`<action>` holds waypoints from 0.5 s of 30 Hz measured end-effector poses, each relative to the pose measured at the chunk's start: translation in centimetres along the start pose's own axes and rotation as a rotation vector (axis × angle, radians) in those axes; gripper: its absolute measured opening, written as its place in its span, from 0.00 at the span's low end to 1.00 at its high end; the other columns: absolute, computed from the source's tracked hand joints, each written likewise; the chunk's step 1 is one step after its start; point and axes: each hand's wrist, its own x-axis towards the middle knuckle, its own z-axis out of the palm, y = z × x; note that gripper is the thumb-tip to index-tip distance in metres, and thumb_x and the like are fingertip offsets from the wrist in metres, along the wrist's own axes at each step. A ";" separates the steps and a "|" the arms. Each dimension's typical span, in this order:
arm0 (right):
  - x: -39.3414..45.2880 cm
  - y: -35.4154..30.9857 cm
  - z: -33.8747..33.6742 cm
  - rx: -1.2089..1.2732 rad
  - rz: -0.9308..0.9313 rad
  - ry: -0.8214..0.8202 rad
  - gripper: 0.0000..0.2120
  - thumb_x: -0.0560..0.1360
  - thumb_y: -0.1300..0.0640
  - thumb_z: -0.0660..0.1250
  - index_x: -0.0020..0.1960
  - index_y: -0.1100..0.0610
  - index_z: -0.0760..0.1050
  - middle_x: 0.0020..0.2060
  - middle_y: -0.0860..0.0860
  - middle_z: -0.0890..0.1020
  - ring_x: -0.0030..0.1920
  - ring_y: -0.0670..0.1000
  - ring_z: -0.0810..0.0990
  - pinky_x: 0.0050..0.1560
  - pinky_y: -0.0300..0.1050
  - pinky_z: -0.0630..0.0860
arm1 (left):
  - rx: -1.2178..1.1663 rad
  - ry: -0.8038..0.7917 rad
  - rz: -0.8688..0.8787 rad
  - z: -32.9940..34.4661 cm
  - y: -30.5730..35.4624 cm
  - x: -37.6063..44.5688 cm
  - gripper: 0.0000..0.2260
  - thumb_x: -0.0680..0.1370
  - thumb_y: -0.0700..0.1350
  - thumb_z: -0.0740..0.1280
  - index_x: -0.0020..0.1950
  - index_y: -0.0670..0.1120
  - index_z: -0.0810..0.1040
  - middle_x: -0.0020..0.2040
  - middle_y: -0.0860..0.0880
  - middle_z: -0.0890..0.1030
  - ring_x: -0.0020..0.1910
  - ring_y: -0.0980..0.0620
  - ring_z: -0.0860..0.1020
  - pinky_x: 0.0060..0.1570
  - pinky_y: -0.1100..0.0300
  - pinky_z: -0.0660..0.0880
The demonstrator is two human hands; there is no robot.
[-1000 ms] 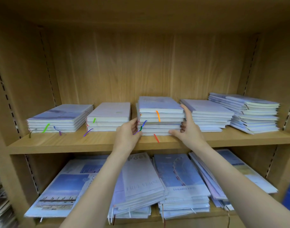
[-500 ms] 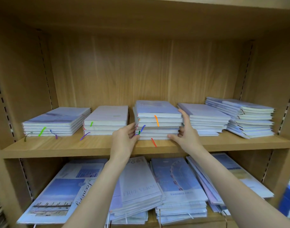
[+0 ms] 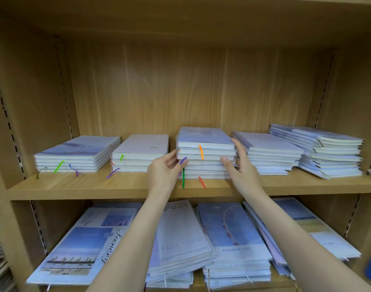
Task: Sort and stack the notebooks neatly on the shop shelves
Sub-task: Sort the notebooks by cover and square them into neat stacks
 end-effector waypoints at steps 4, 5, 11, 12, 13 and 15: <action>0.2 0.0 -0.1 -0.005 0.033 0.004 0.25 0.78 0.45 0.60 0.72 0.38 0.56 0.53 0.50 0.77 0.55 0.53 0.76 0.58 0.53 0.73 | 0.047 0.021 0.036 0.1 -0.3 0.0 0.17 0.73 0.41 0.72 0.61 0.43 0.78 0.51 0.48 0.83 0.44 0.64 0.76 0.38 0.82 0.67; 0.2 0.0 -0.1 -0.005 0.039 0.006 0.25 0.78 0.45 0.60 0.72 0.38 0.56 0.53 0.48 0.76 0.56 0.53 0.76 0.58 0.52 0.72 | 0.055 0.014 0.040 0.1 -0.4 0.0 0.17 0.73 0.41 0.71 0.61 0.43 0.78 0.49 0.51 0.82 0.44 0.65 0.76 0.38 0.82 0.67; 0.5 0.1 0.0 -0.038 0.147 -0.007 0.22 0.76 0.42 0.60 0.65 0.53 0.70 0.59 0.51 0.78 0.61 0.54 0.75 0.57 0.49 0.71 | 0.076 -0.074 0.052 -0.2 -1.2 -0.1 0.21 0.74 0.36 0.69 0.66 0.41 0.73 0.56 0.48 0.80 0.51 0.62 0.77 0.52 0.77 0.70; 0.5 0.1 -0.1 -0.014 0.149 -0.004 0.18 0.76 0.42 0.61 0.57 0.54 0.75 0.52 0.51 0.80 0.57 0.54 0.77 0.53 0.48 0.72 | 0.085 -0.077 0.055 -0.3 -1.2 -0.1 0.21 0.74 0.36 0.69 0.67 0.41 0.73 0.57 0.47 0.80 0.52 0.61 0.76 0.52 0.77 0.70; 0.4 0.1 -0.2 0.026 0.139 0.004 0.15 0.76 0.43 0.63 0.51 0.54 0.77 0.47 0.51 0.82 0.53 0.54 0.78 0.51 0.49 0.73 | 0.098 -0.079 0.058 -0.3 -1.2 -0.1 0.21 0.74 0.37 0.69 0.67 0.41 0.72 0.58 0.47 0.80 0.53 0.61 0.76 0.53 0.76 0.70; 0.2 0.1 -0.4 0.090 0.123 0.019 0.14 0.74 0.45 0.66 0.50 0.55 0.79 0.46 0.50 0.83 0.51 0.51 0.80 0.52 0.48 0.74 | 0.127 -0.089 0.060 -0.4 -1.2 0.0 0.21 0.74 0.37 0.69 0.67 0.41 0.72 0.59 0.46 0.80 0.52 0.61 0.76 0.53 0.75 0.70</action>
